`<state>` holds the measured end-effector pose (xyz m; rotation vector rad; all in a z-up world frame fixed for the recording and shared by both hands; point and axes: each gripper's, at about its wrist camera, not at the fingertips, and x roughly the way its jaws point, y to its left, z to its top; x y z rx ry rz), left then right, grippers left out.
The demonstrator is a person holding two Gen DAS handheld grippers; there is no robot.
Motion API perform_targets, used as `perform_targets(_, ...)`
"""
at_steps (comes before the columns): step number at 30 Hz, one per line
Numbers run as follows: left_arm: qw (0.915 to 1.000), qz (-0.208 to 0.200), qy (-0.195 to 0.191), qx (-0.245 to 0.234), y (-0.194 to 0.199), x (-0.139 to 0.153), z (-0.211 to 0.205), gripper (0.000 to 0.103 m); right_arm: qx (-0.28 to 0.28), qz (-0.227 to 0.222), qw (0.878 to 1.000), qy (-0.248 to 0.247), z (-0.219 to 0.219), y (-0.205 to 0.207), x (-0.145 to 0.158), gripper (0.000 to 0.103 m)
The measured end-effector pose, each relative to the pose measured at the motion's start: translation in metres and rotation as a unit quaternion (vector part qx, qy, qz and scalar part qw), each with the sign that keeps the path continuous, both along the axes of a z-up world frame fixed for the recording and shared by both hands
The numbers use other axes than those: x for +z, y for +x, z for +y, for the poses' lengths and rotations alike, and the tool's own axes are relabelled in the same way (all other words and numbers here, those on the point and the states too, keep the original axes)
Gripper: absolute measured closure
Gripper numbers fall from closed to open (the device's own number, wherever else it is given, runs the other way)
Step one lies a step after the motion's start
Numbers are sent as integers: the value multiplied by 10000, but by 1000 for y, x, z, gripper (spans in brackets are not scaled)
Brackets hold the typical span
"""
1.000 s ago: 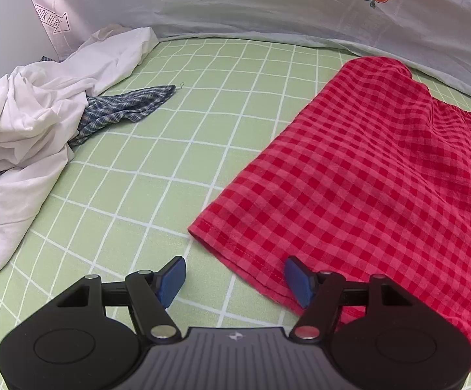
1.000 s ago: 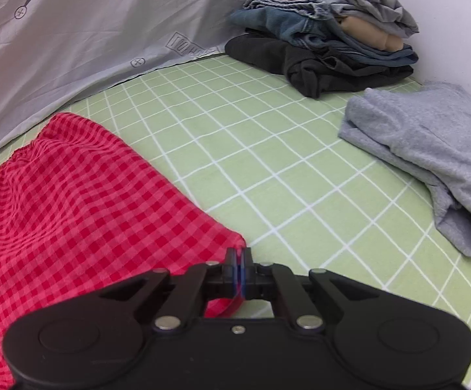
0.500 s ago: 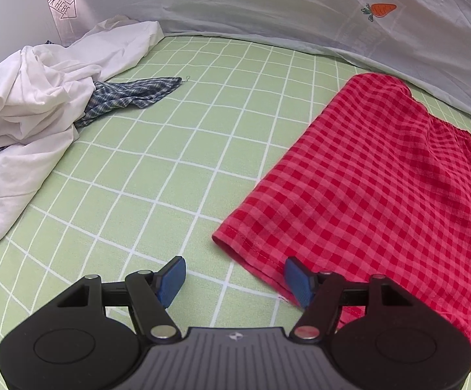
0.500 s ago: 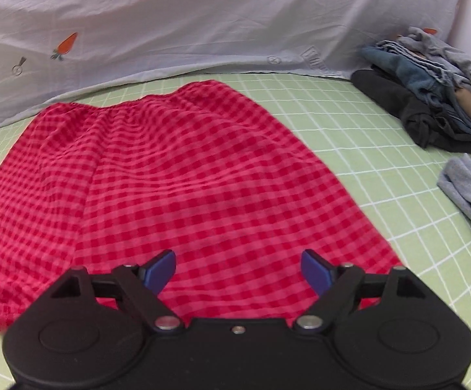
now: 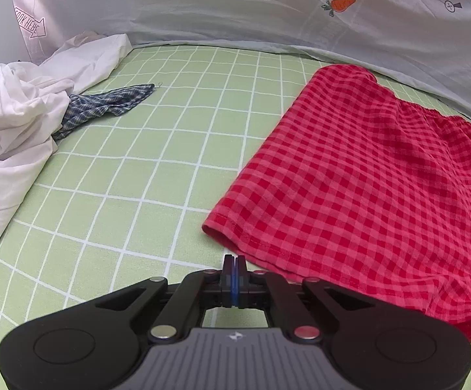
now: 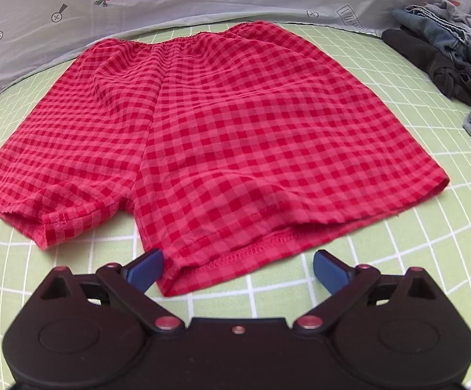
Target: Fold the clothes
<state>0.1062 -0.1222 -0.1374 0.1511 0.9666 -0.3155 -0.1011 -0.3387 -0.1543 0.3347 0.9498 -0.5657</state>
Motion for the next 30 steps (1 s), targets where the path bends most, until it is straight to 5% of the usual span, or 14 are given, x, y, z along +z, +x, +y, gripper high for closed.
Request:
perform_targets(11,9972,362,-607,245,-5,7,40,99,-228,135,9992,-314,20,-10,9,0)
perform_targets(18,9978,264,-603,-123,19,17,37,78,-298,-451,9968,-586,38,19,40,0)
perform_targets(25,9962,293,-459,-679,51,5,25,69,489,-125,9965,-672,84,75,22,0)
perform_targets(30,9929,171,-396,-1112,52,0,16,68,354,375,9945,-915,92,84,11,1)
